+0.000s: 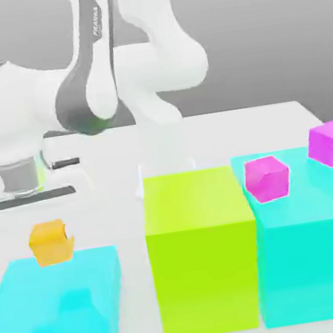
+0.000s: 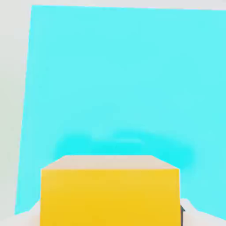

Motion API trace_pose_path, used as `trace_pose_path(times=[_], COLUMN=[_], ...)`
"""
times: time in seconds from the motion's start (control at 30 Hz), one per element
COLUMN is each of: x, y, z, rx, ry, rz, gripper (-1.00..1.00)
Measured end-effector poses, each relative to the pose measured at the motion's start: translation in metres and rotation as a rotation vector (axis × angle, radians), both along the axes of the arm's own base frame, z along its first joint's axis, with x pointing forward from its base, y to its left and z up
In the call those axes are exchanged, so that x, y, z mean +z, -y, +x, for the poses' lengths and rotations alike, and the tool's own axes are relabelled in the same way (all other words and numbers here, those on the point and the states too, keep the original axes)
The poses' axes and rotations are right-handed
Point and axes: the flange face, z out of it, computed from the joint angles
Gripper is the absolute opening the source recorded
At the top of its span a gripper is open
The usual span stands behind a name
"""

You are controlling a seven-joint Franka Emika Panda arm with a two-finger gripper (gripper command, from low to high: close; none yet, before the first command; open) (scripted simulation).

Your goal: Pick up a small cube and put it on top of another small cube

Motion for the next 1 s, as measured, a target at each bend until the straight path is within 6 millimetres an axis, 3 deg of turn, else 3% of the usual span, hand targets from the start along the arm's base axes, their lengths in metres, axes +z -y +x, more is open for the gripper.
trace_pose_path(times=[0.13,0.3,0.43,0.53,0.6,0.67,0.77,0.8,1.0], x=[0.055,0.111,0.155,0.187,0.181,0.153,0.108,0.099,0.095], y=[-0.092,-0.217,-0.319,-0.396,-0.440,-0.455,-0.459,-0.459,-0.459], z=[0.040,0.043,0.013,-0.033,-0.068,-0.081,-0.086,-0.086,-0.087], rx=[0.046,0.141,0.221,0.287,0.367,0.420,0.436,0.437,0.438], ry=[0.014,-0.001,-0.021,-0.037,-0.052,-0.059,-0.061,-0.061,-0.060], rz=[0.045,0.067,0.062,0.042,-0.034,-0.093,-0.110,-0.112,-0.115], gripper=[-1.00,-1.00,-1.00,-1.00,-1.00,-1.00,-1.00,1.00,1.00])
